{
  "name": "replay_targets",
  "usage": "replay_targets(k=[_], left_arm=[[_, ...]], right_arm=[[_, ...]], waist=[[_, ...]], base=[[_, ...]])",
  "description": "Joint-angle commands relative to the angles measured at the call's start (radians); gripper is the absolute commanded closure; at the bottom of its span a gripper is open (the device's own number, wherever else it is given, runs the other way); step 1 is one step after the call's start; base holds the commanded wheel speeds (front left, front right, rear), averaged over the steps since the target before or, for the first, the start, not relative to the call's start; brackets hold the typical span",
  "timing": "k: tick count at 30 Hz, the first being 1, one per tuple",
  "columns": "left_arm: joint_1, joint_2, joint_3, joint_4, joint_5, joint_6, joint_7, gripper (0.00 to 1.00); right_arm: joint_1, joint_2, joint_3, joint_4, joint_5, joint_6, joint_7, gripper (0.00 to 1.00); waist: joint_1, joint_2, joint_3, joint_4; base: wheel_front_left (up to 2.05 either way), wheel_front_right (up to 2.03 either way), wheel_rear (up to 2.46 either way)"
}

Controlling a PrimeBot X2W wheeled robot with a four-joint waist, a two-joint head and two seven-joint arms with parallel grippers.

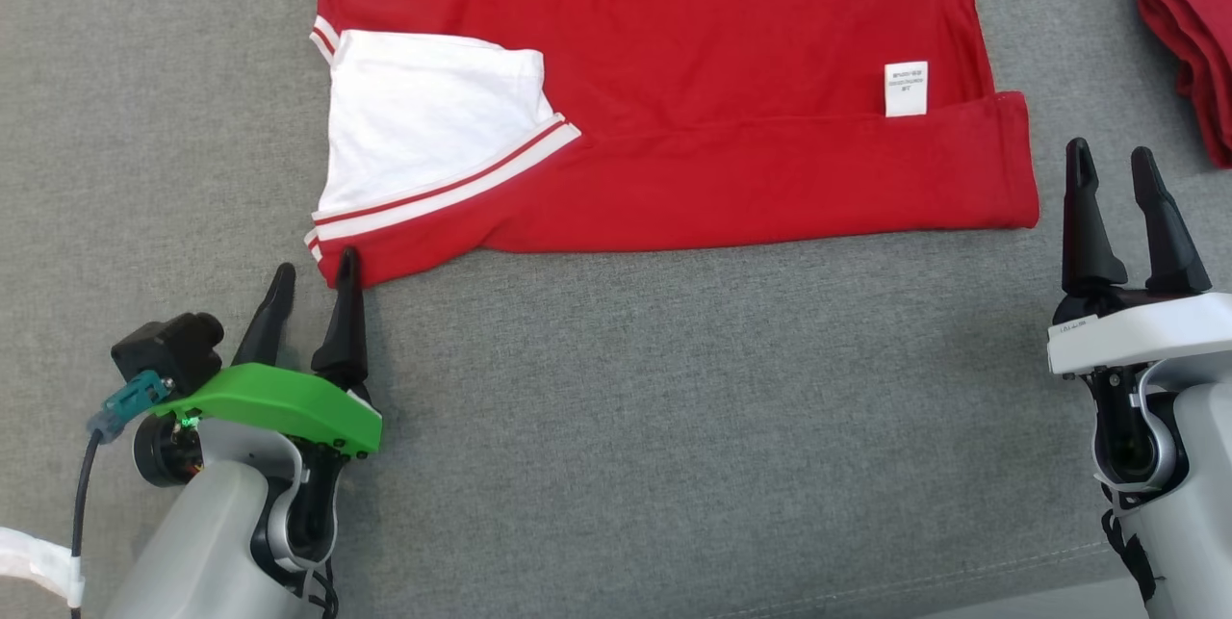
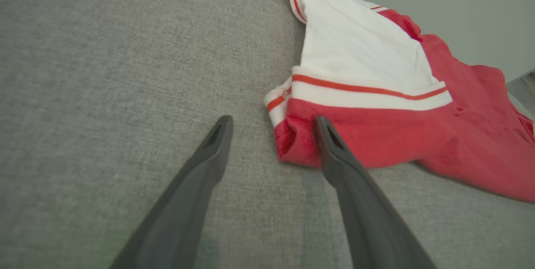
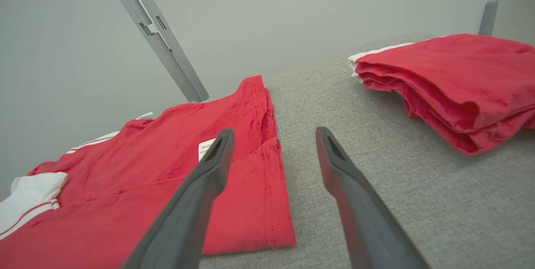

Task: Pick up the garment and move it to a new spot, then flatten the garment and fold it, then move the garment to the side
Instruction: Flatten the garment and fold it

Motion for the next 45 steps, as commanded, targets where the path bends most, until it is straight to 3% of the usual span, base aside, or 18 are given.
replay_targets(k=[1, 3, 4, 10, 22, 23, 24, 25, 38, 45], left_arm=[[-0.012, 0.006, -0.004, 0.025, 0.003, 0.007, 0.015, 0.0], [-0.017, 0.01, -0.009, 0.047, 0.008, 0.014, 0.028, 0.71], [-0.017, 0.011, -0.013, 0.054, 0.005, 0.011, 0.034, 1.0], [0.008, 0.019, -0.026, 0.021, -0.001, -0.019, 0.037, 1.0], [0.026, 0.039, -0.035, -0.096, 0.013, 0.003, 0.046, 1.0], [0.02, 0.039, -0.039, -0.098, 0.016, 0.002, 0.047, 1.0], [0.015, 0.041, -0.043, -0.099, 0.022, 0.003, 0.047, 1.0], [0.012, 0.043, -0.047, -0.102, 0.027, 0.002, 0.043, 1.0], [0.129, 0.057, -0.063, -0.165, 0.006, -0.024, 0.025, 1.0], [0.251, 0.083, -0.091, -0.247, -0.009, 0.004, 0.057, 1.0]], right_arm=[[0.007, 0.0, 0.002, -0.003, 0.005, 0.0, -0.003, 0.0], [0.004, 0.001, 0.005, 0.002, 0.006, 0.0, -0.003, 0.0], [0.001, 0.002, 0.007, 0.006, 0.008, 0.0, -0.003, 0.0], [-0.01, -0.003, 0.051, 0.066, 0.042, 0.0, -0.003, 0.0], [-0.126, -0.079, 0.236, 0.369, 0.194, 0.0, 0.002, 0.0], [-0.134, -0.083, 0.26, 0.395, 0.204, 0.0, 0.003, 0.06], [-0.137, -0.084, 0.28, 0.405, 0.214, 0.0, 0.003, 0.56], [-0.14, -0.089, 0.306, 0.406, 0.229, 0.0, 0.004, 1.0], [-0.024, -0.263, 0.349, 0.256, 0.338, -0.001, -0.001, 1.0], [0.125, -0.309, 0.307, 0.161, 0.352, -0.001, -0.001, 1.0]], waist=[[0.0, -0.0001, 0.004, -0.01], [0.0, -0.0001, 0.004, -0.016], [0.0, -0.0001, 0.004, -0.019], [0.0, -0.0001, -0.011, -0.012], [0.0, -0.0001, 0.0, 0.054], [0.0, -0.0001, 0.001, 0.059], [0.0, -0.0001, 0.002, 0.063], [0.0, -0.0001, 0.002, 0.066], [0.0, -0.0001, -0.077, 0.108], [0.0, -0.0001, -0.111, 0.12]], base=[[0.0, 0.0, 0.0], [0.0, 0.0, 0.0], [0.0, 0.0, 0.0], [0.0, 0.0, 0.0], [0.0, 0.0, 0.0], [0.0, 0.0, 0.0], [0.0, 0.0, 0.0], [0.0, 0.0, 0.0], [0.0, 0.0, 0.0], [0.0, 0.0, 0.0]])
